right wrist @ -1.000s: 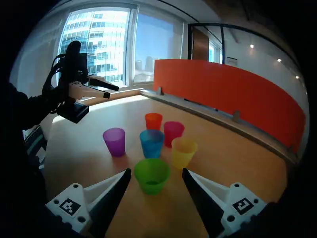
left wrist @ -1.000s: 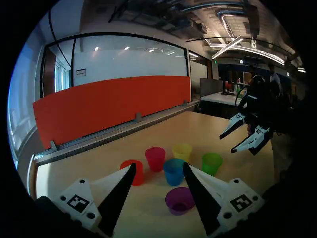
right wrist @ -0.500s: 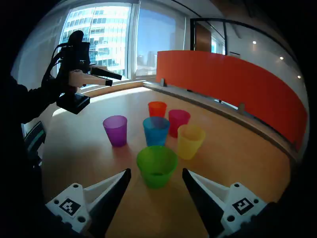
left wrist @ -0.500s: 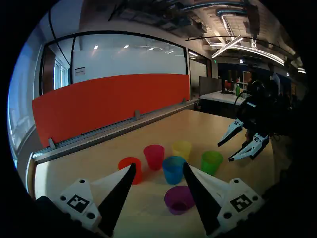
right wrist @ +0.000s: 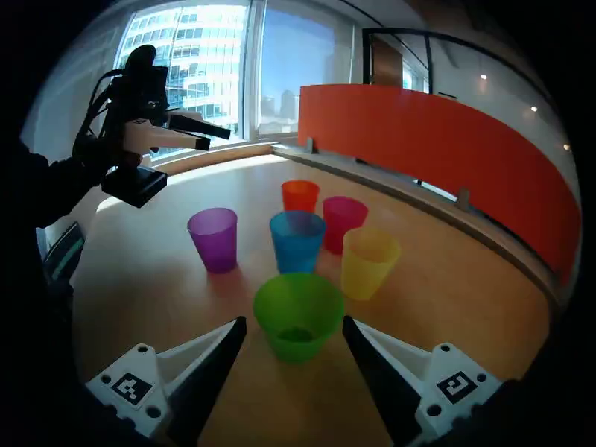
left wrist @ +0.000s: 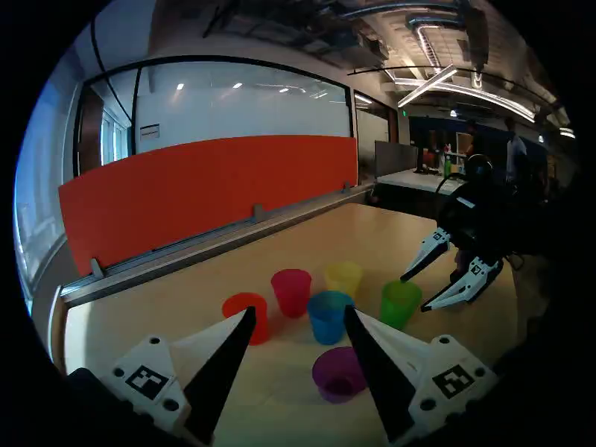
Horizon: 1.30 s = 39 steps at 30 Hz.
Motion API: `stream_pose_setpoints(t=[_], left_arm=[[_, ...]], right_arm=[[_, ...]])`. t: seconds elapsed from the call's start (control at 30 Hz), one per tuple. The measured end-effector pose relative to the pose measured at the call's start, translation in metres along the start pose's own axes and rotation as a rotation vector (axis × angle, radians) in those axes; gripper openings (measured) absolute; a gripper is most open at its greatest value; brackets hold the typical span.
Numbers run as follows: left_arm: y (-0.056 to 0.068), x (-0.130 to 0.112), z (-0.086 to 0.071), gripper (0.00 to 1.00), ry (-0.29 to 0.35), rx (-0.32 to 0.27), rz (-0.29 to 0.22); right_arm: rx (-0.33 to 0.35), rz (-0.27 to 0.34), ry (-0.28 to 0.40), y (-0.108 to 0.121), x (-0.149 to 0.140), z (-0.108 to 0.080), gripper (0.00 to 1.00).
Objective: Pour water
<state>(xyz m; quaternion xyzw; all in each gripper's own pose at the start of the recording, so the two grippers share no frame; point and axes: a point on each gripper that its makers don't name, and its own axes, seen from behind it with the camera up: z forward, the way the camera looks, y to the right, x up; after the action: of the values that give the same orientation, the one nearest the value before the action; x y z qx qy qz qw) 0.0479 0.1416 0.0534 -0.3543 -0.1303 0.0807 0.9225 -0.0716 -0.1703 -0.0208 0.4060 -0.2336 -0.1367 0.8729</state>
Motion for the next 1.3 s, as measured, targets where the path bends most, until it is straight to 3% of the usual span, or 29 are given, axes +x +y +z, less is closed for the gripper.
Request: stream_pose_setpoints(t=[0.7,0.83,1.3], left_arm=[[-0.003,-0.002,0.001,0.87,-0.005,-0.001,0.006],[-0.004,-0.002,0.000,0.87,-0.008,0.001,0.007],[-0.001,-0.005,0.001,0.87,-0.026,-0.003,0.018]], right_arm=[[0.006,-0.017,-0.025,0.003,0.005,0.031,1.00],[0.003,-0.014,-0.027,0.005,0.005,0.032,0.95],[0.000,-0.007,-0.003,0.008,0.014,0.023,0.94]])
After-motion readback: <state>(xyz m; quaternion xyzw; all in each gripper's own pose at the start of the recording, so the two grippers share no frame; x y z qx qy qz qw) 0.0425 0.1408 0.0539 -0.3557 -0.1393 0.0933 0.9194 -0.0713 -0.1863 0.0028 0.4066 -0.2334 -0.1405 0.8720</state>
